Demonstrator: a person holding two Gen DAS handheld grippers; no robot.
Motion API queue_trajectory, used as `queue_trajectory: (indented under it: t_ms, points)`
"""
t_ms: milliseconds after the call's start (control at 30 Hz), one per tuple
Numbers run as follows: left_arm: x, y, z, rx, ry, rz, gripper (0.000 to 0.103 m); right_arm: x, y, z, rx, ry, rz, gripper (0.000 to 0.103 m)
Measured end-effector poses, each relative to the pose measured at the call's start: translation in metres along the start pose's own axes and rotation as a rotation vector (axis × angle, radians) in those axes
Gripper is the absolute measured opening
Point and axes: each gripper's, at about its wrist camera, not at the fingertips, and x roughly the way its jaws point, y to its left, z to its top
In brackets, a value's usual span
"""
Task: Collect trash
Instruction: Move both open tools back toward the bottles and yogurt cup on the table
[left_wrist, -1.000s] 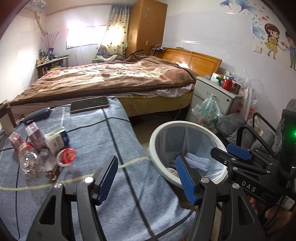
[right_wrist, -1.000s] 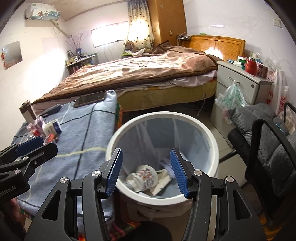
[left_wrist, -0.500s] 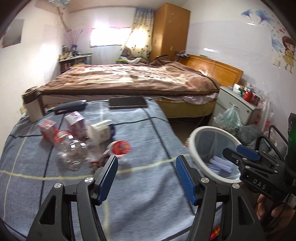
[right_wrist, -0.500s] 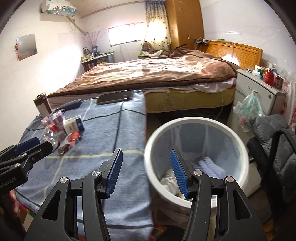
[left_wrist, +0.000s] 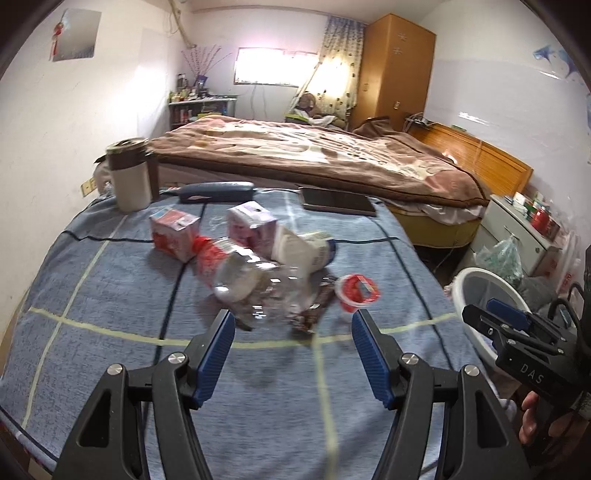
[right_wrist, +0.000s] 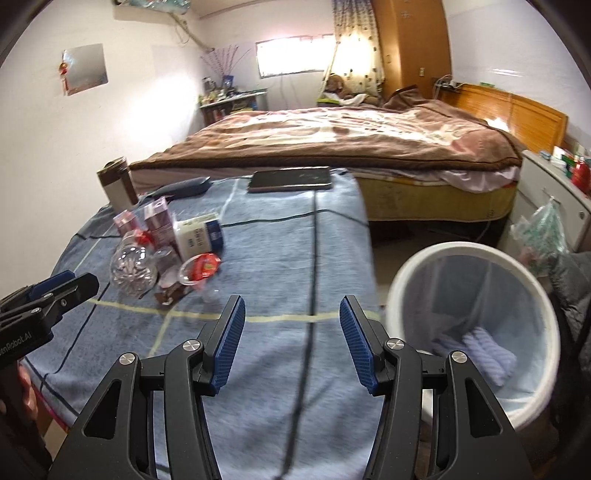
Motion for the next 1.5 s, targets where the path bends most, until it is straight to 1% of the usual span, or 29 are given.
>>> queue_trajectory:
  t_ms: [200,367,467,567,633,767,833,1033,1233,1333,1400,1467,1500]
  points:
    - [0.015,0.025,0.000,-0.025,0.033,0.009,0.069,0.020,0.024,0.003,-0.031,0.031,0.051,0.055]
    - [0.031,0.030,0.002,-0.017,0.065,0.011,0.070,0.034,0.038,0.007,-0.056,0.046,0.065,0.056]
    - [0.039,0.031,0.002,-0.006,0.079,0.009,0.070,0.042,0.041,0.010,-0.044,0.054,0.091,0.059]
    - [0.047,0.032,0.003,0.011,0.095,0.008,0.070,0.051,0.046,0.012,-0.038,0.074,0.124,0.059]
    - [0.054,0.035,0.003,0.002,0.108,-0.004,0.070,0.056,0.051,0.013,-0.050,0.082,0.126,0.059]
    - [0.061,0.043,0.002,-0.002,0.122,0.007,0.070,0.065,0.060,0.016,-0.073,0.099,0.140,0.059]
    - [0.061,0.049,0.003,-0.021,0.125,0.001,0.070,0.068,0.063,0.017,-0.085,0.103,0.139,0.060]
    - [0.053,0.071,0.000,-0.045,0.113,0.049,0.070,0.074,0.067,0.017,-0.095,0.117,0.141,0.060]
    - [0.043,0.098,0.000,-0.089,0.099,0.118,0.070,0.077,0.072,0.016,-0.109,0.124,0.128,0.060]
    - [0.035,0.103,0.002,-0.113,0.089,0.091,0.070,0.081,0.072,0.016,-0.111,0.132,0.113,0.060]
    - [0.030,0.102,0.005,-0.121,0.077,0.050,0.073,0.085,0.072,0.017,-0.108,0.140,0.101,0.060]
    - [0.026,0.098,0.010,-0.122,0.067,0.002,0.078,0.088,0.071,0.017,-0.104,0.149,0.090,0.060]
    - [0.026,0.094,0.013,-0.121,0.061,-0.020,0.079,0.089,0.071,0.017,-0.103,0.153,0.087,0.060]
